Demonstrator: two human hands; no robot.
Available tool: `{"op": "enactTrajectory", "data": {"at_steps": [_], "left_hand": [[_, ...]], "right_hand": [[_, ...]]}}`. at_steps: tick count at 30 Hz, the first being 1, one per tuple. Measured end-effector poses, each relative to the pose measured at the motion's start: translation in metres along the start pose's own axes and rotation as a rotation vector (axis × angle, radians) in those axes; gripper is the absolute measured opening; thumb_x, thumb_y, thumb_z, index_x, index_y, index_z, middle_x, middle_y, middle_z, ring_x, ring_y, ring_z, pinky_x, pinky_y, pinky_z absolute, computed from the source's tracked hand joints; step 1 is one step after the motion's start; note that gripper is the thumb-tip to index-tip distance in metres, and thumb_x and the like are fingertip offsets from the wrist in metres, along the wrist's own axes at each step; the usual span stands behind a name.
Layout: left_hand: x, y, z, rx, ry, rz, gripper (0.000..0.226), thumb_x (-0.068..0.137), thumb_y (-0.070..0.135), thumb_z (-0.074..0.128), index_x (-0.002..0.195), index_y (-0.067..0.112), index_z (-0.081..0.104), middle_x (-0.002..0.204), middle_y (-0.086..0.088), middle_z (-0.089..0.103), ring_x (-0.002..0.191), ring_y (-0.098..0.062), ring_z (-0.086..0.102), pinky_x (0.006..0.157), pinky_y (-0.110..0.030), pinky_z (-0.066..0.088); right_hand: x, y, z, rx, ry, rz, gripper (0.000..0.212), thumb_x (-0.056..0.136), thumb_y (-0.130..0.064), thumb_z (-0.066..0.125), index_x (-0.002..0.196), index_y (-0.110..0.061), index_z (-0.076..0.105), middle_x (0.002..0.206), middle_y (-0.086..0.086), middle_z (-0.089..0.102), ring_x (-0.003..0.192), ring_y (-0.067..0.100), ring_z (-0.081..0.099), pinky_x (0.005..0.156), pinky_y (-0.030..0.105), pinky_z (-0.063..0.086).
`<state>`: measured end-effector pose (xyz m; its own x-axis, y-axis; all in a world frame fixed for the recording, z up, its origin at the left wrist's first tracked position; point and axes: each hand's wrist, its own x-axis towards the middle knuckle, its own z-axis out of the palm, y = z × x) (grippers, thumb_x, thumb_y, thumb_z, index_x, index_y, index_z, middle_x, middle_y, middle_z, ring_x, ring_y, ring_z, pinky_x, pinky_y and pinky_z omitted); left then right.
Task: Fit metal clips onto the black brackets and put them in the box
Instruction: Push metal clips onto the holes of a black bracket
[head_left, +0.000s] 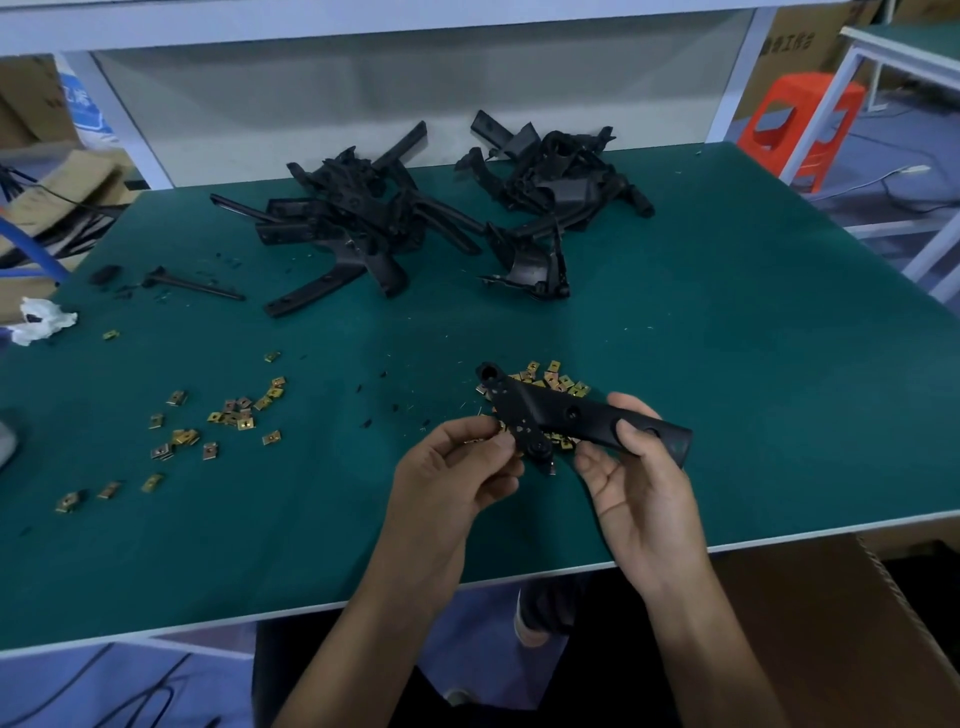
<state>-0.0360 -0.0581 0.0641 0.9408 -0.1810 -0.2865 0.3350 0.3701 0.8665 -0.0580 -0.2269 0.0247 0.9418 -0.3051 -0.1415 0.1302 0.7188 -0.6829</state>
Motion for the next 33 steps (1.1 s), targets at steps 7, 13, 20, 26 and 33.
{"op": "enactTrajectory", "data": {"at_steps": [7, 13, 20, 26, 33], "left_hand": [[0.0, 0.001, 0.0, -0.041, -0.007, -0.012, 0.016, 0.088, 0.001, 0.068, 0.103, 0.005, 0.065, 0.083, -0.012, 0.072, 0.07, -0.014, 0.068, 0.063, -0.021, 0.056], [0.001, 0.004, -0.004, -0.047, 0.019, -0.035, 0.014, 0.088, 0.001, 0.068, 0.099, 0.01, 0.065, 0.077, -0.006, 0.072, 0.065, -0.012, 0.066, 0.059, -0.02, 0.055], [0.006, 0.006, -0.012, 0.026, 0.023, -0.056, 0.018, 0.087, 0.0, 0.069, 0.1, 0.011, 0.065, 0.075, -0.006, 0.071, 0.061, -0.011, 0.065, 0.055, -0.019, 0.052], [0.013, 0.015, -0.02, 0.152, -0.083, -0.115, 0.029, 0.087, -0.001, 0.069, 0.114, 0.006, 0.063, 0.077, -0.007, 0.07, 0.062, -0.012, 0.063, 0.054, -0.019, 0.05], [0.023, 0.015, -0.004, 0.348, -0.346, 0.008, 0.019, 0.093, 0.009, 0.068, 0.108, 0.02, 0.071, 0.083, -0.005, 0.073, 0.071, -0.012, 0.064, 0.065, -0.021, 0.053]], "right_hand": [[0.001, 0.001, -0.001, -0.003, -0.011, -0.004, 0.024, 0.09, -0.013, 0.058, 0.105, -0.021, 0.075, 0.105, 0.011, 0.072, 0.077, 0.018, 0.069, 0.072, 0.026, 0.06], [0.002, 0.001, -0.002, -0.024, -0.039, 0.007, 0.027, 0.089, -0.011, 0.058, 0.106, -0.021, 0.077, 0.105, 0.011, 0.073, 0.077, 0.019, 0.07, 0.072, 0.027, 0.06], [0.002, 0.004, -0.005, -0.084, -0.097, -0.005, 0.027, 0.089, -0.01, 0.06, 0.109, -0.017, 0.076, 0.104, 0.014, 0.073, 0.08, 0.022, 0.072, 0.075, 0.029, 0.06], [0.003, 0.006, -0.001, -0.168, -0.123, 0.018, 0.028, 0.08, -0.015, 0.07, 0.107, -0.016, 0.077, 0.101, 0.017, 0.072, 0.075, 0.024, 0.072, 0.074, 0.032, 0.061], [0.003, 0.005, -0.002, 0.005, -0.075, 0.054, 0.033, 0.095, -0.029, 0.061, 0.124, -0.023, 0.074, 0.117, 0.011, 0.073, 0.092, 0.016, 0.072, 0.084, 0.027, 0.059]]}}
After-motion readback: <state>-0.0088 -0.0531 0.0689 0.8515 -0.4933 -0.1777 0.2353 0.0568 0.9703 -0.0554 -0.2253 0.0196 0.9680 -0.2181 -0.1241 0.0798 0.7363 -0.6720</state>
